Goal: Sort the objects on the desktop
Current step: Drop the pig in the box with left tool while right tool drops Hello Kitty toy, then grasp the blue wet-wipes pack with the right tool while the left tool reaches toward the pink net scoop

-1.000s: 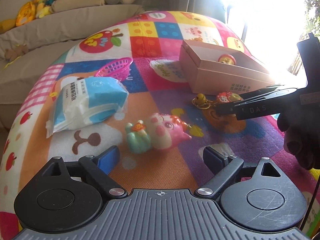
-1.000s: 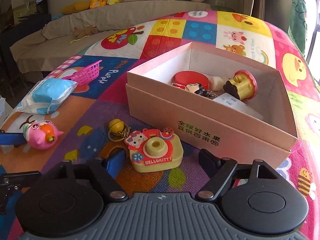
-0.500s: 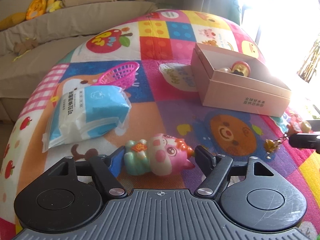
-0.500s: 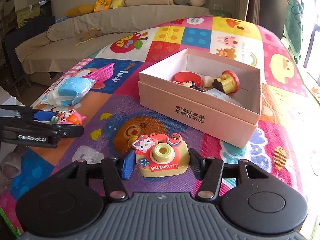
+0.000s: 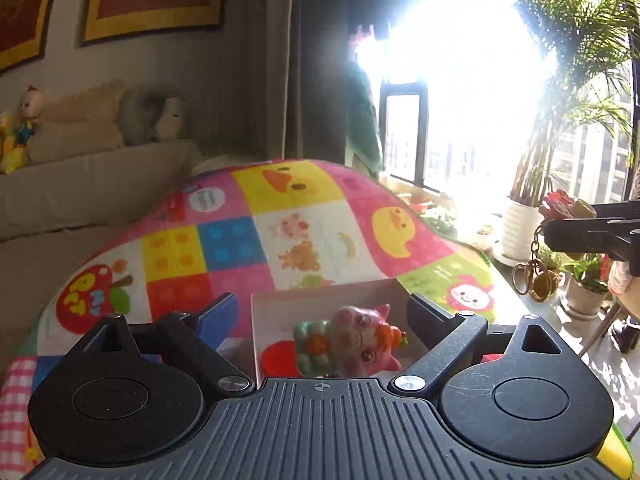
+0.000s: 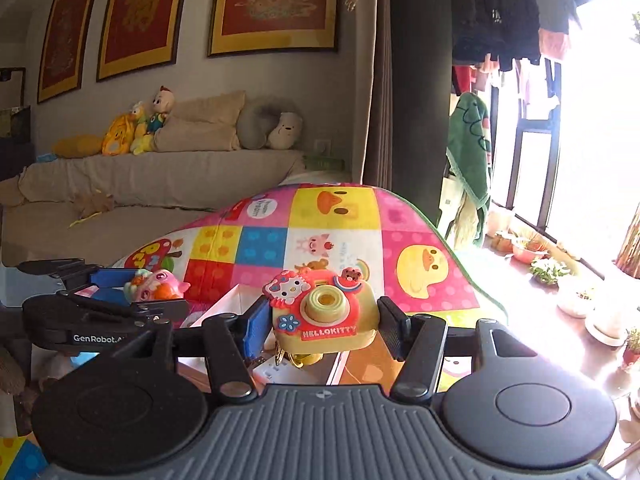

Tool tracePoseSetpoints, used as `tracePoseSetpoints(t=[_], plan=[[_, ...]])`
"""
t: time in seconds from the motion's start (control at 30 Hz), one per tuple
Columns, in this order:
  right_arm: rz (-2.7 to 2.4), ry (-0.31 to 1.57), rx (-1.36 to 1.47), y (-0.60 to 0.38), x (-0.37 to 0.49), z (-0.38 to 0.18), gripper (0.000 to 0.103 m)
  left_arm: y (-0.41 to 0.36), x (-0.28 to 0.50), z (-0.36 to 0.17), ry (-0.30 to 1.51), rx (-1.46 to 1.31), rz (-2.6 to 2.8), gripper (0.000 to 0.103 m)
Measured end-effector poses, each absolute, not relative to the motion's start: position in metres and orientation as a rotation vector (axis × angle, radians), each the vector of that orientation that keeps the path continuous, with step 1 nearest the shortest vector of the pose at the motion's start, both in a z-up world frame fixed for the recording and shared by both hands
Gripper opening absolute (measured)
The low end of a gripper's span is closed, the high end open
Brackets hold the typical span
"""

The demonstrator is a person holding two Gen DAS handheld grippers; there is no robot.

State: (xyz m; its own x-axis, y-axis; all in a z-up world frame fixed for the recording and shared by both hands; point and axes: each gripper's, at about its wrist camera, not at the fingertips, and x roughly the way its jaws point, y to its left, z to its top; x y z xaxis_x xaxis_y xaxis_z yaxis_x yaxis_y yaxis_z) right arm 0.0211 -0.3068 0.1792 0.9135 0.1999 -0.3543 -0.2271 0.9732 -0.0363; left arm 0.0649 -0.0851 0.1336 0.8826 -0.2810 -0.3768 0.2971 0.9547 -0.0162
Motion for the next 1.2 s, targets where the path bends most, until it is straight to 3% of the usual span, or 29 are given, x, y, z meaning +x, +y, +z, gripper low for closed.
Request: tracePoseSetpoints(t=[0.33,0.57,0.73,1.0,1.2], plan=[[0.266,0.527,0.032,-0.281,0.111,0.155,0.057,-0.039,0.004,0.046,0.587,0.068,-0.229,0.099],[0.286,0.556,0.105,-0.233,0.173,0.140,0.057,0.008,-0.022,0.044,0.578,0.054,-0.101,0.101],[0.334,0.566,0.047,-0.219,0.145,0.125,0.064,0.043,-0.026,0.042,0.570,0.039,0.032,0.101],[0.452,0.623,-0.085,-0.220,0.060,0.086,0.085,0.095,-0.004,0.032,0.592,-0.071,0.166,0.102],[0.441,0.676,-0.083,-0.235,0.028,0.055,0.090,0.106,0.012,0.020,0.648,-0.162,0.104,0.103]])
